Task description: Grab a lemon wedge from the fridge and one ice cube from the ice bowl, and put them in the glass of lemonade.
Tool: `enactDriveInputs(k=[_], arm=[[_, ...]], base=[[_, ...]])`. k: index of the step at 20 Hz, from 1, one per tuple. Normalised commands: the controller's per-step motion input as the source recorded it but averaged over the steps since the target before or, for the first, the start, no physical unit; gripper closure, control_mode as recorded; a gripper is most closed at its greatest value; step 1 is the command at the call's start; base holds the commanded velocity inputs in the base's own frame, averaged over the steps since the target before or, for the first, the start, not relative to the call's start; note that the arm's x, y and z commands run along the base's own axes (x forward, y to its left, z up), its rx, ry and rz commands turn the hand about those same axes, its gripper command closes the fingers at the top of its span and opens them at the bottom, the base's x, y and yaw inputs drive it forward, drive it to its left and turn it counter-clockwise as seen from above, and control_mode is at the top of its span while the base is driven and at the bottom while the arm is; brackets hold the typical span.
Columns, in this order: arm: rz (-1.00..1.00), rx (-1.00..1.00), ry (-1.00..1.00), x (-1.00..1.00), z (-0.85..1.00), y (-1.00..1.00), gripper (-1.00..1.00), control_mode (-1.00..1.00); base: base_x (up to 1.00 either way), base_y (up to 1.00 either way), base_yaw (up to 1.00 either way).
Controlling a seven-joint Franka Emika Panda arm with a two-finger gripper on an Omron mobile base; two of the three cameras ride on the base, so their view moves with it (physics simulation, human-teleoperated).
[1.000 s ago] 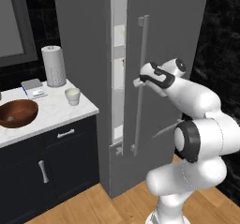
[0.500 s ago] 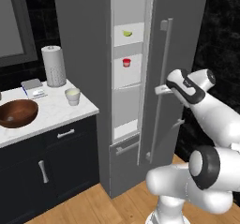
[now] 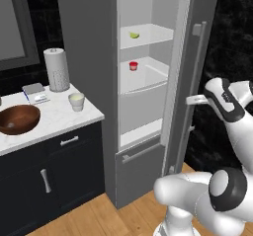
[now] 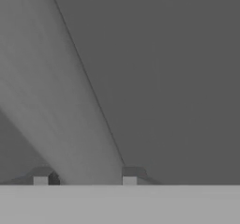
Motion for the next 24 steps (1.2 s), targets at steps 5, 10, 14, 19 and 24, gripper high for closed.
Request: enactDriveInputs(k=[5,10,14,19,24], arm=[[0.00,0.03,0.00,-0.15,0.02,-0.99,-1.00,-1.00],[0.00,0.00,0.00,-0.19,0.21,-0.58,-1.00,-1.00],[0.01,0.00,-0.07,-0.69,0.62,-0.04,-1.00,-1.00],[0.00,0.00,-0.09,-0.97,0.96,0.16,-1.00,-1.00],[0.00,-0.07,-0.08,-0.82,0.90,0.81,-1.00,-1.00]], base=[[0.00,0.00,0.00],[0.00,0.00,0.00],[0.00,0.00,0.00],[0.00,0.00,0.00],[0.00,0.00,0.00]])
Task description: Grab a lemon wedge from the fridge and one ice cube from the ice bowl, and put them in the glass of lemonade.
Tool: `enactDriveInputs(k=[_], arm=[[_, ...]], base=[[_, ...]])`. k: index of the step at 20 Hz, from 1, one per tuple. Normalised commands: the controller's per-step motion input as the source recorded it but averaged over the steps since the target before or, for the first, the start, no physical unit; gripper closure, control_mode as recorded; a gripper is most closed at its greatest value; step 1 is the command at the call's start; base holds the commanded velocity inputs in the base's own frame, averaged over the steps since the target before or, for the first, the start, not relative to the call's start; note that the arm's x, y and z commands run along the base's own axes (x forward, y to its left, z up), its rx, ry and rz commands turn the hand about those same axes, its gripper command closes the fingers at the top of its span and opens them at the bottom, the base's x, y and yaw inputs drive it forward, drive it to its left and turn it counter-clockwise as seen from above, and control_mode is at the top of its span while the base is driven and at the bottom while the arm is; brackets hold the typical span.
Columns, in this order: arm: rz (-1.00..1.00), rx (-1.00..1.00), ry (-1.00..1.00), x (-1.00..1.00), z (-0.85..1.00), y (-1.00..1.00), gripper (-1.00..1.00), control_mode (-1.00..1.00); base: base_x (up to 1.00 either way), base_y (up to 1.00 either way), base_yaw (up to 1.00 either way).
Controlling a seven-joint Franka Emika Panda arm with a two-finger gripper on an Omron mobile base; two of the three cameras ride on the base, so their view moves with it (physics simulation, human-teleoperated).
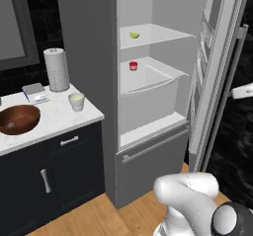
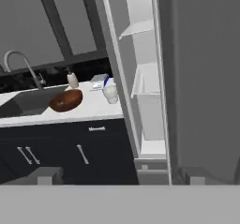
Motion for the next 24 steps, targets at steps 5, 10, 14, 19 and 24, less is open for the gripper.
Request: enactDriveInputs(k=[5,10,14,19,24], arm=[[-0.08,-0.25,-0.07,-0.51,0.55,1.00,-1.00,-1.00],[-0.16,-0.43,0.10,0.27,0.08,1.00,-1.00,-1.00],[-0.23,-0.52,0.25,0.84,0.00,1.00,-1.00,-1.00],[-0.29,-0.57,0.21,1.00,0.00,0.65,-1.00,-1.00],[-0.30,-0.55,0.28,1.00,-0.14,0.11,-1.00,-1.00]], base=[[0.00,0.00,0.00],[0.00,0.00,0.00],[0.00,0.00,0.00],[0.00,0.00,0.00],[0.00,0.00,0.00]])
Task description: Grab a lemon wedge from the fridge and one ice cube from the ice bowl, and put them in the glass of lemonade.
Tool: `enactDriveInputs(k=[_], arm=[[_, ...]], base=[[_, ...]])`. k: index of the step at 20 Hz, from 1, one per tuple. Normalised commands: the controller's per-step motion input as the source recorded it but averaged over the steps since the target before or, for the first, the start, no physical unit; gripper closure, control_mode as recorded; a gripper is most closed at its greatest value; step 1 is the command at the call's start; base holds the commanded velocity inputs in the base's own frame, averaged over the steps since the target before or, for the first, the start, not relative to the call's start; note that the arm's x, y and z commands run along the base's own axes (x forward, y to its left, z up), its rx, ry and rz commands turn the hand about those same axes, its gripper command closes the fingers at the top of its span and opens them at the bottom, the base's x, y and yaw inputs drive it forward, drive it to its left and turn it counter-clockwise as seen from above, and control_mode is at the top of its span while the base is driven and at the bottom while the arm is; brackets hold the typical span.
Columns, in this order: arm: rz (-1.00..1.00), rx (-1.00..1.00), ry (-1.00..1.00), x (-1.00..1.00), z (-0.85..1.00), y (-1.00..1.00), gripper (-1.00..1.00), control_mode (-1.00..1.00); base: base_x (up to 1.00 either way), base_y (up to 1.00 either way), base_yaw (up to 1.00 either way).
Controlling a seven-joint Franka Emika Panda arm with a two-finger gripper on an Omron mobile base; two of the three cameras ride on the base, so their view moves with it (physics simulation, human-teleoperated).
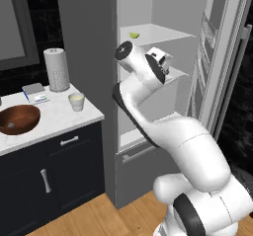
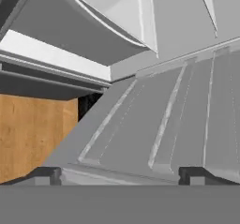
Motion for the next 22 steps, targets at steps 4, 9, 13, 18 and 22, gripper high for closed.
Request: enactDriveInputs(k=[4,9,13,18,22], arm=[[-0.31,-0.45,0.32,1.00,-0.46,-0.20,-1.00,-1.00],[-0.32,-0.25,0.31,0.79,-0.45,-0.87,-1.00,-1.00],[-0.30,-0.12,0.31,0.30,-0.32,-1.00,-1.00,-1.00],[-0.31,-0.01,0.30,-0.04,-0.32,-1.00,-1.00,-1.00],[-0.29,0.00,0.22,-0.29,-0.27,-1.00,-1.00,-1.00]], base=[[0.00,0.00,0.00],[0.00,0.00,0.00],[0.00,0.00,0.00],[0.00,0.00,0.00],[0.00,0.00,0.00]])
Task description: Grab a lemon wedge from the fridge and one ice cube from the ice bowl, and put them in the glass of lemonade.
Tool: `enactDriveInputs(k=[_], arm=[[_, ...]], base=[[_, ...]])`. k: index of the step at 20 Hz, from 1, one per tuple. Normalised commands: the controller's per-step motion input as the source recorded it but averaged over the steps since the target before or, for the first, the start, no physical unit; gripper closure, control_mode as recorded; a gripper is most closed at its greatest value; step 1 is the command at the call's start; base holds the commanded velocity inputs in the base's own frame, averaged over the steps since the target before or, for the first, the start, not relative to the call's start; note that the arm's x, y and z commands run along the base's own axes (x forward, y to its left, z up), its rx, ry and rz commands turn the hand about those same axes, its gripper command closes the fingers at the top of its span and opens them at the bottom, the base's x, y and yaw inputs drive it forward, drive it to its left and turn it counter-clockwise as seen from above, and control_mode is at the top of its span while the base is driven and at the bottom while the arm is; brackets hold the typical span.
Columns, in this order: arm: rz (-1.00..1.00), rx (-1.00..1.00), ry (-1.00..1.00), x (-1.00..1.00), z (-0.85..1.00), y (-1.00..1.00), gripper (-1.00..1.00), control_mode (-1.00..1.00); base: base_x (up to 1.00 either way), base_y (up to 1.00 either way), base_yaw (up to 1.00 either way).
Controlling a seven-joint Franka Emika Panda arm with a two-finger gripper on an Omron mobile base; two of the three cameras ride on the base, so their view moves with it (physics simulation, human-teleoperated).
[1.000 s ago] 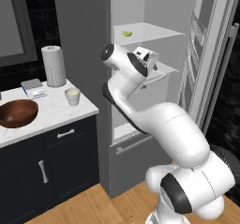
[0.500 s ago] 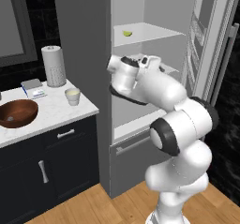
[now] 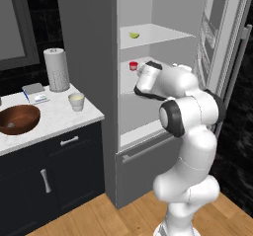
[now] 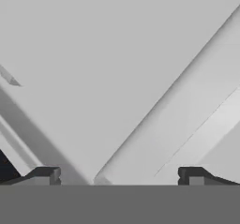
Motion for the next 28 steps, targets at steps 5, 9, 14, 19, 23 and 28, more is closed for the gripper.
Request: enactDriveInputs(k=[5,9,14,19,23,28], arm=[[-0.19,0.03,0.04,-0.58,-0.04,-1.00,-1.00,-1.00],[-0.04,0.01,0.00,-0.79,0.09,-1.00,-1.00,-1.00],[0.00,0.00,0.00,-0.71,0.26,-1.00,-1.00,-1.00],[0.10,0.00,-0.03,-0.46,0.90,-0.37,-1.00,-1.00],[0.17,-0.01,-0.06,-0.47,0.93,0.07,-1.00,-1.00],[0.10,0.02,-0.15,-0.23,0.67,0.91,-1.00,-1.00]], base=[[0.00,0.00,0.00],[0.00,0.00,0.00],[0.00,0.00,0.00],[0.00,0.00,0.00],[0.00,0.00,0.00],[0.00,0.00,0.00]])
